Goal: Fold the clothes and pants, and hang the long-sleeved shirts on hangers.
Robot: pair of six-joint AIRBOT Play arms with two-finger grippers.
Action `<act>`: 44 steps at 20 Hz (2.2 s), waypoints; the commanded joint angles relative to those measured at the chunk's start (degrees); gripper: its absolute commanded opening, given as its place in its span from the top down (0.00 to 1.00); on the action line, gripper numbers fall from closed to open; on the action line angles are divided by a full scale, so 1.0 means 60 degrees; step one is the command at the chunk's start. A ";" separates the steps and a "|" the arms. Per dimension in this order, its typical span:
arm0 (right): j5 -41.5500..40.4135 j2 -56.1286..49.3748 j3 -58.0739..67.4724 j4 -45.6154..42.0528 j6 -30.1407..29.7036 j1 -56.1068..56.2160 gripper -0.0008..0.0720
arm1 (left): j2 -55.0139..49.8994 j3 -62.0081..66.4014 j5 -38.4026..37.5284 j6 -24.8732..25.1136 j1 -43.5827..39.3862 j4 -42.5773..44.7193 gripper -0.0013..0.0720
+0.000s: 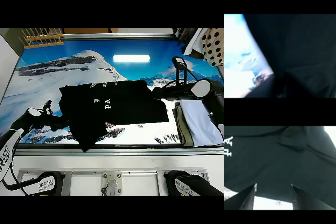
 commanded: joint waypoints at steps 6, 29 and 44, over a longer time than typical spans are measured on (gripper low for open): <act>0.1082 0.0033 -0.2543 -0.0113 0.1639 -0.3628 0.34 | 0.1231 -0.0015 -0.0127 0.0047 0.0313 0.0634 0.97; -0.4073 -0.1002 -0.4728 0.3865 -0.0543 -0.2135 0.97 | 0.1628 0.0273 -0.0146 0.0040 0.0375 0.0637 0.97; -0.2379 0.5278 0.2146 -0.0543 -0.0535 -0.2772 0.97 | 0.8539 0.7817 -0.1920 -0.0433 0.0889 0.0605 0.97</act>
